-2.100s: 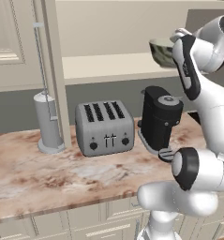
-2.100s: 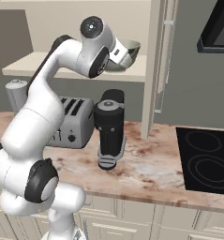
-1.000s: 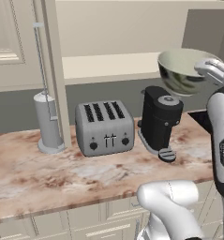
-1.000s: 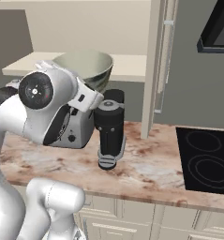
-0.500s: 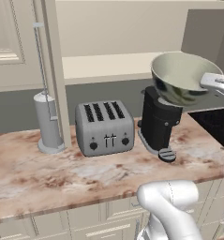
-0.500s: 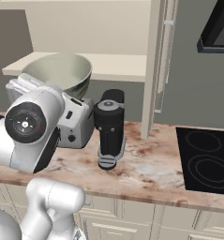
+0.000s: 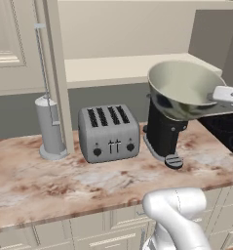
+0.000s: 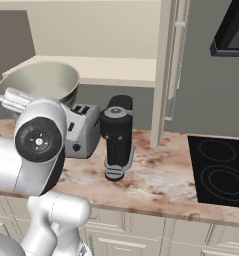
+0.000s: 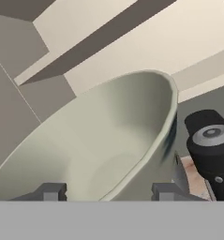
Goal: Pick up the bowls from the cabinet and place each bowl in front of a stool on the dining counter.
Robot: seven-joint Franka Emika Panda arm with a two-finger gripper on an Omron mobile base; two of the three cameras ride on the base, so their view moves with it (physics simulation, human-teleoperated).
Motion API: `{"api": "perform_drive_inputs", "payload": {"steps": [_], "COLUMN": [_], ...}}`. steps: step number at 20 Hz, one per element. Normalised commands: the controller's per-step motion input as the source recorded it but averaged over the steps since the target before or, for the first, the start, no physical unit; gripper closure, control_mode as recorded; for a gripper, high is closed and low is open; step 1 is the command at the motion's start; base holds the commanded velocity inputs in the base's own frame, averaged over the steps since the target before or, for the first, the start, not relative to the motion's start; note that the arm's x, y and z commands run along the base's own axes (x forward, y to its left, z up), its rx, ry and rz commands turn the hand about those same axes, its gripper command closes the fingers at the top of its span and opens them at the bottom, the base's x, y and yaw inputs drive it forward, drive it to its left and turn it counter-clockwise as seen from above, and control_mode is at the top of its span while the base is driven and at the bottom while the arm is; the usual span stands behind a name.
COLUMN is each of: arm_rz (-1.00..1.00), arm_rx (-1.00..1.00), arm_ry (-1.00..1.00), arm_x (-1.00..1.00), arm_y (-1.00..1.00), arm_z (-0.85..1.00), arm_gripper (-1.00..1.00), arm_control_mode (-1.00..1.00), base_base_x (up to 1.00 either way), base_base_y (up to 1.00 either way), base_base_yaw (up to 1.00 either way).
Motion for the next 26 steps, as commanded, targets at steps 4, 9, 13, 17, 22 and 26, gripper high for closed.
{"api": "perform_drive_inputs", "payload": {"steps": [4, 9, 13, 17, 22, 26], "arm_rz": [0.05, -0.01, 0.00, 0.00, 0.00, 0.00], "arm_rx": [-0.03, -0.05, 0.00, 0.00, 0.00, 0.00], "arm_ry": [0.03, 0.02, 0.00, 0.00, 0.00, 0.00], "arm_x": [-0.15, -0.19, 0.00, 0.00, 0.00, 0.00], "arm_y": [0.04, 0.07, 0.00, 0.00, 0.00, 0.00], "arm_z": [0.00, 0.00, 0.00, 0.00, 0.00, 0.00], "arm_gripper": [1.00, 1.00, 1.00, 1.00, 1.00, 1.00], "arm_control_mode": [-1.00, 1.00, 1.00, 1.00, 1.00, 1.00], "base_base_x": [0.00, -0.07, -0.43, -0.55, -0.61, -0.63], "base_base_y": [0.00, 0.02, 0.13, 0.01, 0.06, 0.19], "base_base_yaw": [0.00, -0.01, -0.09, -0.09, -0.05, 0.02]}}
